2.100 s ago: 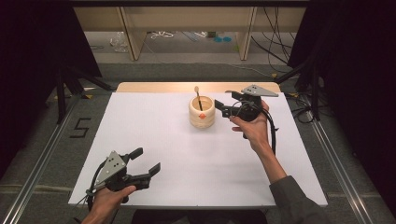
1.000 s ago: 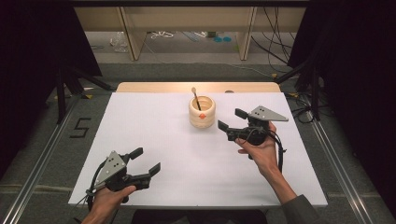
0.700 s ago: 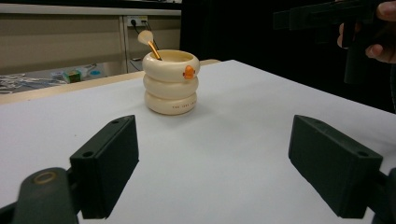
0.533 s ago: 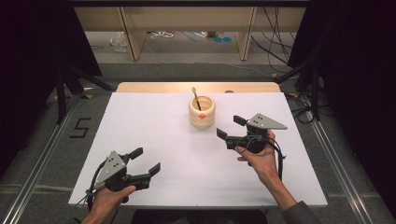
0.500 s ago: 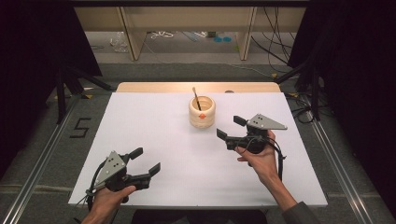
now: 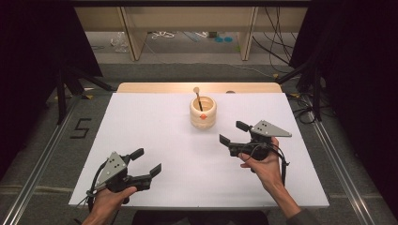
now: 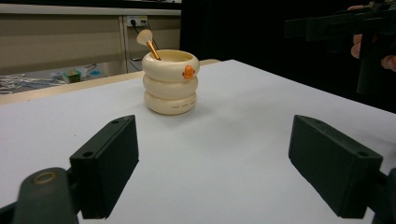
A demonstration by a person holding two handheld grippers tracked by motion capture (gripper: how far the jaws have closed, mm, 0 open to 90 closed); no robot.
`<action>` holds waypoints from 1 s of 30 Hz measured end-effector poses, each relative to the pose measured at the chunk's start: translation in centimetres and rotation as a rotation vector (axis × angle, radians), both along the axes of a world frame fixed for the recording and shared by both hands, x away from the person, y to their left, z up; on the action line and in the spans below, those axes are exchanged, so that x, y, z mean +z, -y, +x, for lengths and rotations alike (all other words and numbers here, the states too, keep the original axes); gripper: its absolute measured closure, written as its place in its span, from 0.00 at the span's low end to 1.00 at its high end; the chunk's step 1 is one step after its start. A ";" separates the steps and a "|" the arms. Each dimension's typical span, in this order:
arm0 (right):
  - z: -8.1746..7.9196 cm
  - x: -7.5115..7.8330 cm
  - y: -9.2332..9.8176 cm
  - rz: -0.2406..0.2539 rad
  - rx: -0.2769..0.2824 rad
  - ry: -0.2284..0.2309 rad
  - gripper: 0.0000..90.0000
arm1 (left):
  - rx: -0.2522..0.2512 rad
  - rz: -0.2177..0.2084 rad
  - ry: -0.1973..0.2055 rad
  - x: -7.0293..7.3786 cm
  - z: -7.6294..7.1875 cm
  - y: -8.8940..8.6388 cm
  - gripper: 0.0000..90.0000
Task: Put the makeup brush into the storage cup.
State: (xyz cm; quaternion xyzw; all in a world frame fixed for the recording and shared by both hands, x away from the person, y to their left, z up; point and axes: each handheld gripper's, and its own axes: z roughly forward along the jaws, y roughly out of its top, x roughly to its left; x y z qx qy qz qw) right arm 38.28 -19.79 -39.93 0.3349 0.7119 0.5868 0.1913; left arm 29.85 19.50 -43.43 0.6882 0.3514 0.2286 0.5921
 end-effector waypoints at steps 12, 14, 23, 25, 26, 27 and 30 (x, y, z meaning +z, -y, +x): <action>-1.1 -0.6 0.2 0.002 0.003 0.016 0.17 | 0.001 -0.002 -0.004 0.0 0.0 0.0 0.17; -1.3 -0.6 0.3 -0.005 0.013 0.008 0.17 | 0.002 -0.002 -0.004 0.0 0.0 0.0 0.17; -2.0 -1.1 0.3 -0.003 0.029 0.016 0.17 | 0.004 -0.005 0.007 0.0 0.0 0.0 0.17; -2.3 -1.1 0.5 -0.013 0.029 0.016 0.17 | 0.001 -0.006 0.009 0.0 0.0 0.0 0.17; -2.4 -1.2 0.6 0.002 0.029 0.015 0.17 | 0.001 -0.006 0.010 0.0 0.0 0.0 0.17; -2.4 -1.2 0.7 0.008 0.029 0.017 0.17 | 0.000 -0.005 0.011 0.0 0.0 0.0 0.17; -2.8 -1.3 1.0 -0.003 0.024 0.011 0.17 | 0.000 -0.008 0.013 0.0 0.0 0.0 0.17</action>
